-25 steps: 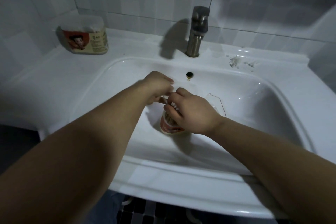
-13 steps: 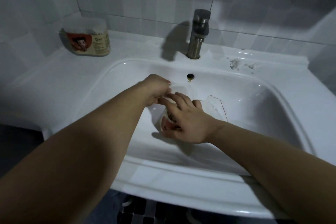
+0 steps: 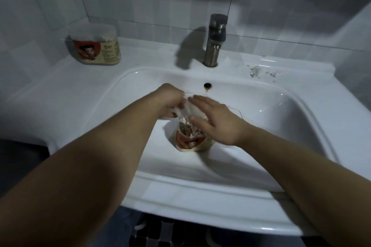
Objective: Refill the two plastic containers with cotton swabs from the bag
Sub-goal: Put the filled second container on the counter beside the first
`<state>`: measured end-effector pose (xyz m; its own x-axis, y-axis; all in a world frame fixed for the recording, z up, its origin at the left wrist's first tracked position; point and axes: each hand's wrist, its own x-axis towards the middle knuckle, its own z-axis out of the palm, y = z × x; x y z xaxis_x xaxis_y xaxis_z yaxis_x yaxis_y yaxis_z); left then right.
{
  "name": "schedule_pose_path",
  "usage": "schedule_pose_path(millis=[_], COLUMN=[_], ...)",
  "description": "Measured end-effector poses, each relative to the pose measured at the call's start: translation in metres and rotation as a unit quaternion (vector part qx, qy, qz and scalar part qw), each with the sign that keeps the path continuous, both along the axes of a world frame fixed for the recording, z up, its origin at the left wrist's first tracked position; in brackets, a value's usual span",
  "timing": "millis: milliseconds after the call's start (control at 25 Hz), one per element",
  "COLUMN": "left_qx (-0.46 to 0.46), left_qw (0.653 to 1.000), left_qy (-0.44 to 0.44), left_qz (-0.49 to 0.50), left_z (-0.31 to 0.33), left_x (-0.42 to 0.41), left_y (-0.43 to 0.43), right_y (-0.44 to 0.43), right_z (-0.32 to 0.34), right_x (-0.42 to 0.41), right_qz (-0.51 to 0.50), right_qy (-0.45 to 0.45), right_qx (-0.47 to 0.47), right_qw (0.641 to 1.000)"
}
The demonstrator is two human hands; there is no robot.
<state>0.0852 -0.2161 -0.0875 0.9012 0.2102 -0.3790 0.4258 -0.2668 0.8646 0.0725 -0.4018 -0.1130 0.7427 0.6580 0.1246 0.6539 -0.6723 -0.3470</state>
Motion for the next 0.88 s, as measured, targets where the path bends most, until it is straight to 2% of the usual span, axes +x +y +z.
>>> schedule_pose_path(millis=[120,200,320,360,480,600,760,880], left_qx=[0.007,-0.001,-0.047,-0.046,0.039,0.091,0.120,0.118], left_qw=[1.000,0.999,0.997,0.996,0.993,0.984,0.969,0.961], left_qy=[-0.018,-0.024,-0.025,-0.026,-0.025,0.009,0.117,0.143], left_qz=[-0.017,-0.035,-0.061,-0.072,-0.113,-0.153,-0.181,-0.203], left_z=[0.010,0.016,0.022,0.024,0.023,0.020,0.012,0.010], left_x=[-0.005,-0.010,-0.014,-0.016,-0.021,-0.021,-0.021,-0.022], left_y=[0.001,0.002,0.003,0.003,0.003,0.008,0.017,0.021], right_y=[-0.009,-0.012,-0.012,-0.013,-0.017,-0.023,-0.028,-0.031], right_z=[0.004,0.006,0.014,0.016,0.021,0.023,0.022,0.023], right_x=[0.006,0.008,0.007,0.007,0.003,0.003,0.004,0.004], right_qz=[-0.112,-0.153,-0.195,-0.204,-0.226,-0.233,-0.235,-0.223], right_qy=[0.018,0.043,0.093,0.117,0.199,0.268,0.312,0.328], right_qx=[0.142,0.221,0.281,0.277,0.223,0.188,0.141,0.096], right_qw=[0.983,0.962,0.935,0.932,0.927,0.916,0.909,0.913])
